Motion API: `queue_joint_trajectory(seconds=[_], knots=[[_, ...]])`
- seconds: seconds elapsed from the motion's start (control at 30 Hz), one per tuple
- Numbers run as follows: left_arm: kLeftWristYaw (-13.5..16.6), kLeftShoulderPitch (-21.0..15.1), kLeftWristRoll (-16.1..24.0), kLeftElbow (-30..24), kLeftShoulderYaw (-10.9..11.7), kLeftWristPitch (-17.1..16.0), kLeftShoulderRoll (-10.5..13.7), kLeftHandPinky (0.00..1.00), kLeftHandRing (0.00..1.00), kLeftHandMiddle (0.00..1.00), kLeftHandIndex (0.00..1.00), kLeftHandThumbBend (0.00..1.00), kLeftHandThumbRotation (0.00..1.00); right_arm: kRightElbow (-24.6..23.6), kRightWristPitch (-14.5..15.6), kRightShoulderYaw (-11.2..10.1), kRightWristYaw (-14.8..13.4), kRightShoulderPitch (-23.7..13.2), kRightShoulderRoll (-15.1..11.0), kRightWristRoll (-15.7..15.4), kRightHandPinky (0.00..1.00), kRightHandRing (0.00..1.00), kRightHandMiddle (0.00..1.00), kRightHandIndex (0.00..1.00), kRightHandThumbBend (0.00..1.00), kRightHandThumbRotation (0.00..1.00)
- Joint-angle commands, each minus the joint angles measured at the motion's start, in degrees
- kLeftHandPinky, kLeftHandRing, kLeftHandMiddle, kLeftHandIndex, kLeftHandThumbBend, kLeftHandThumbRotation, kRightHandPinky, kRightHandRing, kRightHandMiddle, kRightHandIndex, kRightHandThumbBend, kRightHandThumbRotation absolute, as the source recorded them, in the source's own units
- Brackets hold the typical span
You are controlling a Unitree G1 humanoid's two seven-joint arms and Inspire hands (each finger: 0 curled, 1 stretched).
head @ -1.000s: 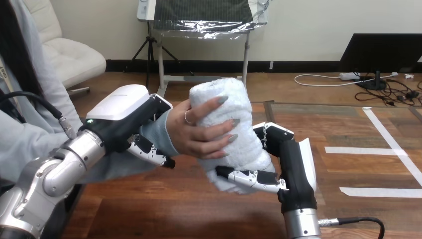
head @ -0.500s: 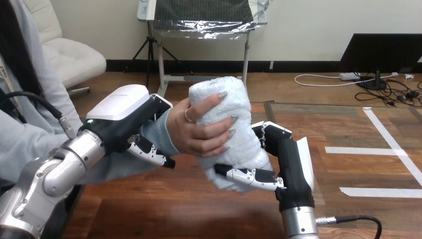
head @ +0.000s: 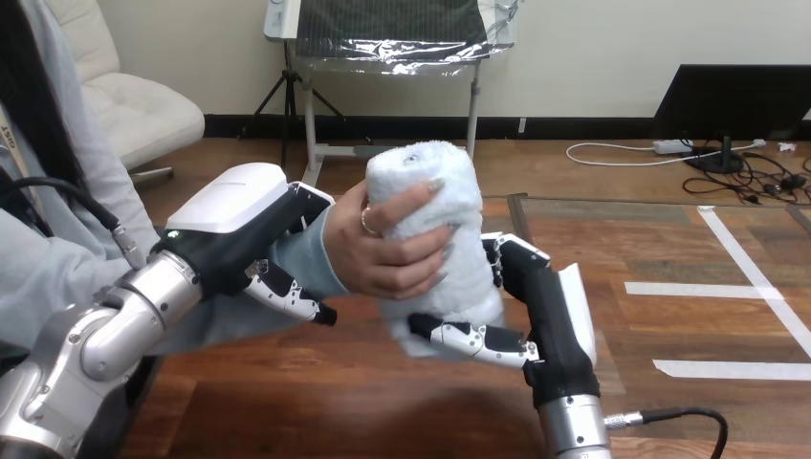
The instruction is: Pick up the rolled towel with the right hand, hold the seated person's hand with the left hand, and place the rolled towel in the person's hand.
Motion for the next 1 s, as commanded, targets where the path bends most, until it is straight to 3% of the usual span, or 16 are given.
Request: queue_joint_trajectory(seconds=[0.0, 0.17, 0.47, 0.97], knots=[[1.4, -1.0, 0.0, -4.7, 1.1, -0.1, 0.4, 0.51, 0.56, 0.61, 0.65, 0.91, 0.10, -3.0, 1.5, 2.9, 3.1, -2.8, -1.2, -1.8, 0.65, 0.70, 0.71, 0.74, 0.90, 0.05], [1.6, 0.2, 0.5, -5.7, 1.3, 0.8, 0.7, 0.58, 0.64, 0.68, 0.73, 0.96, 0.15, -3.6, 2.8, 2.9, 5.8, -2.3, -1.9, -0.3, 0.72, 0.78, 0.79, 0.82, 0.91, 0.17], [2.0, 2.4, -0.6, -7.2, 2.2, 1.7, 0.6, 0.73, 0.73, 0.76, 0.82, 1.00, 0.20, -5.9, 6.0, 2.7, 10.3, -0.9, -3.0, 2.1, 0.80, 0.85, 0.86, 0.88, 0.94, 0.28], [2.5, 6.5, -1.3, -9.5, 3.1, 3.7, 0.6, 0.81, 0.83, 0.84, 0.89, 1.00, 0.31, -9.1, 9.5, 2.0, 13.5, 1.1, -4.7, 3.5, 0.81, 0.87, 0.88, 0.91, 0.93, 0.36]])
